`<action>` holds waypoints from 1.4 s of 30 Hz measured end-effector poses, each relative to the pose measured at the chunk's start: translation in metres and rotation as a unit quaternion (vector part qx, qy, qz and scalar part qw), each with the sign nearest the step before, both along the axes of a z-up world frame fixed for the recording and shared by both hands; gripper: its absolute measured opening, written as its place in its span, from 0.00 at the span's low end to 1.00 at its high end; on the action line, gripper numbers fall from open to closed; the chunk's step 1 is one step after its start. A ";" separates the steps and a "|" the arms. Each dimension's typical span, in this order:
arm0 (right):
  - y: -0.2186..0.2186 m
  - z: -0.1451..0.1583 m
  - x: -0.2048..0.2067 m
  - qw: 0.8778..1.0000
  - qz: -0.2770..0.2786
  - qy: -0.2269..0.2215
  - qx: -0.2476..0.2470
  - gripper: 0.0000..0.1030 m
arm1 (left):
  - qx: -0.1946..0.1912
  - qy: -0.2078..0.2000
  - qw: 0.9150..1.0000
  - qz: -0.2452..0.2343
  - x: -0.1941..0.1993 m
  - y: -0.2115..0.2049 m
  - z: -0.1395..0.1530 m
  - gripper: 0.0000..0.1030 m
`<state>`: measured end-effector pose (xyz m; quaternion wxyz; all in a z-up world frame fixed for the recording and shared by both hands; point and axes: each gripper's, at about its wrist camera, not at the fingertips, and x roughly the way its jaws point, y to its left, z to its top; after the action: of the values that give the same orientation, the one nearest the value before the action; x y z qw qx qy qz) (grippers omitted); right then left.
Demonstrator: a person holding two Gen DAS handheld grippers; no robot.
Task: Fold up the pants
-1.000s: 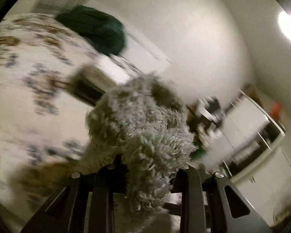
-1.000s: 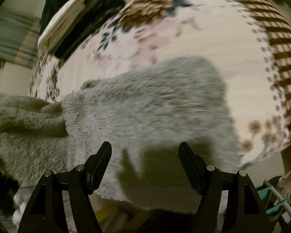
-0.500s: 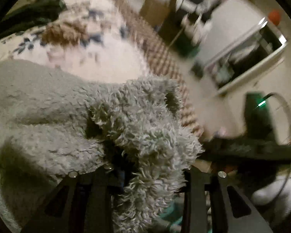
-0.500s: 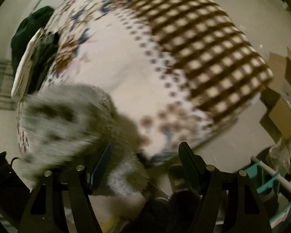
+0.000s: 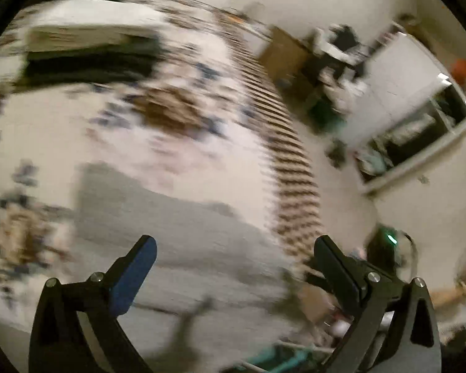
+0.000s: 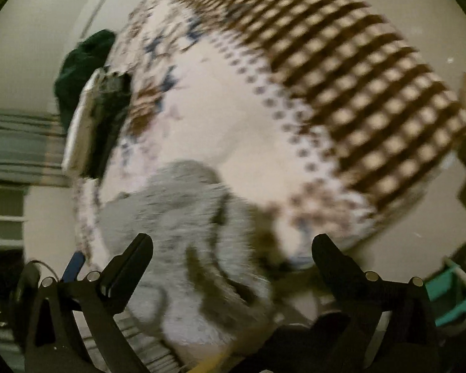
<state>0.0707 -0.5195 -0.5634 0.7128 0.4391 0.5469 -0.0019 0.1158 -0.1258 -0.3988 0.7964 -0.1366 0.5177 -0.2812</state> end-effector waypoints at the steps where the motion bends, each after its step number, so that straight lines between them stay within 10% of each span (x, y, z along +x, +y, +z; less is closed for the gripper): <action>1: 0.004 -0.004 0.004 1.000 0.005 -0.002 0.016 1.00 | 0.021 0.005 1.000 0.015 0.011 0.011 -0.008 1.00; 6: 0.039 -0.048 0.028 0.992 0.044 0.061 0.102 0.93 | 0.068 0.077 0.994 0.026 0.055 0.034 -0.074 1.00; 8: 0.049 -0.038 0.036 0.995 0.056 0.048 0.065 0.29 | 0.072 0.106 0.991 0.027 0.064 0.036 -0.095 1.00; 14: 0.048 0.053 0.061 0.990 0.058 -0.113 -0.055 0.27 | 0.040 0.122 0.991 0.045 0.068 0.042 -0.103 1.00; 18: 0.039 0.003 0.081 0.992 0.083 -0.002 -0.095 0.31 | 0.021 0.153 0.986 0.060 0.072 0.045 -0.111 1.00; 20: 0.033 -0.030 0.078 0.993 0.079 0.065 -0.063 0.54 | 0.011 0.157 0.986 0.059 0.074 0.046 -0.104 1.00; 24: 0.025 -0.017 0.050 0.996 0.040 0.052 -0.059 0.67 | 0.001 0.118 0.993 0.031 0.076 0.034 -0.068 1.00; 31: 0.041 -0.055 0.000 0.988 -0.060 0.089 0.109 0.65 | 0.084 0.094 0.991 -0.034 0.099 -0.023 -0.092 1.00; 33: 0.053 -0.075 -0.009 0.984 -0.065 0.111 0.127 0.23 | 0.110 0.103 0.988 -0.043 0.106 -0.028 -0.110 1.00; 34: 0.058 -0.080 -0.012 0.987 -0.039 0.141 0.070 0.19 | 0.111 0.111 0.987 -0.045 0.110 -0.028 -0.117 1.00; 36: 0.060 -0.090 -0.018 0.983 -0.017 0.182 0.003 0.20 | 0.099 0.116 0.987 -0.042 0.114 -0.023 -0.116 1.00; 39: 0.053 -0.093 -0.026 0.983 -0.031 0.171 0.067 0.25 | 0.064 0.122 0.990 -0.028 0.114 -0.009 -0.100 1.00; 42: 0.047 -0.064 -0.023 0.986 -0.035 0.153 0.051 0.54 | 0.022 0.112 0.993 0.003 0.100 0.017 -0.074 1.00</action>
<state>0.0474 -0.4728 -0.6273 0.5972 0.4881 0.6330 -0.0663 0.2160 -0.1088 -0.4727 0.7369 -0.1514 0.6096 -0.2499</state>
